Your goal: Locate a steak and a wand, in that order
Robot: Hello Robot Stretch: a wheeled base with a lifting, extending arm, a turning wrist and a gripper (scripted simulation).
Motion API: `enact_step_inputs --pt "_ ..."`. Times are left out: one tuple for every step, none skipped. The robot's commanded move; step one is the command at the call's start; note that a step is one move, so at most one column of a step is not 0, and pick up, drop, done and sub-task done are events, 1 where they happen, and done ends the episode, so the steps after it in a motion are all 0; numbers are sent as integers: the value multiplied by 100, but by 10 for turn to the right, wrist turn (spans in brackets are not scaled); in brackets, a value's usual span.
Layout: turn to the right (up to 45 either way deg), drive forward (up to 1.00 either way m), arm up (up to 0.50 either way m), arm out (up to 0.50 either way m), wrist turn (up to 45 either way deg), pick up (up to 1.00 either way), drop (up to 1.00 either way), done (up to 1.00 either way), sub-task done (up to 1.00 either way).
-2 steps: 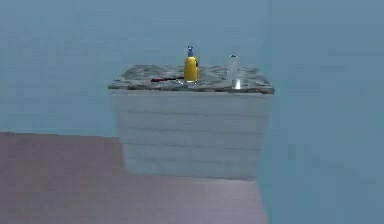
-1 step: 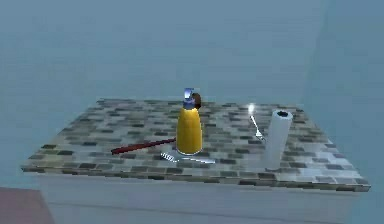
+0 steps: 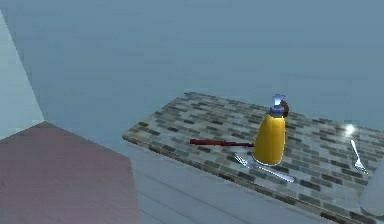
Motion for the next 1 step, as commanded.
enact_step_inputs --pt "0 0 0 0 0 0 0 100 0"
